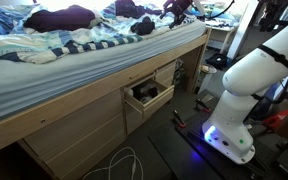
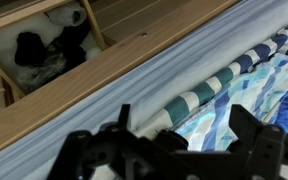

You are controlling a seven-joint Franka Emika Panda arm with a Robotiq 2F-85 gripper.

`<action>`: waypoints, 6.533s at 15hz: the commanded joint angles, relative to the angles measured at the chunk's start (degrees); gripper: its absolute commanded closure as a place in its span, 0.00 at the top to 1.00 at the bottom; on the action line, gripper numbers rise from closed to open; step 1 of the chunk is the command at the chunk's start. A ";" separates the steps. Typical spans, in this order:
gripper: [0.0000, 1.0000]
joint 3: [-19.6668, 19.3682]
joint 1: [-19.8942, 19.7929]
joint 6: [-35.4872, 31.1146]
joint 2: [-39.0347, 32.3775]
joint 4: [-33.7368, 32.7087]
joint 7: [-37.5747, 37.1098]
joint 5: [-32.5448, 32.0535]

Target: Put the socks one at a time in the open drawer

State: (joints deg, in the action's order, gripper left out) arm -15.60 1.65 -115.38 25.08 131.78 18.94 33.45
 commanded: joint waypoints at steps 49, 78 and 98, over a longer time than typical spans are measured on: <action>0.16 14.49 -2.53 -27.71 -17.51 -7.37 -54.17 6.93; 0.08 11.58 -5.64 8.69 -21.11 -6.98 -58.04 6.25; 0.07 8.35 -7.93 0.71 -31.98 0.49 -59.82 17.93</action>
State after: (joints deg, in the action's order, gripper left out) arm -7.08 -6.15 -113.08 -6.60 130.43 -40.76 48.24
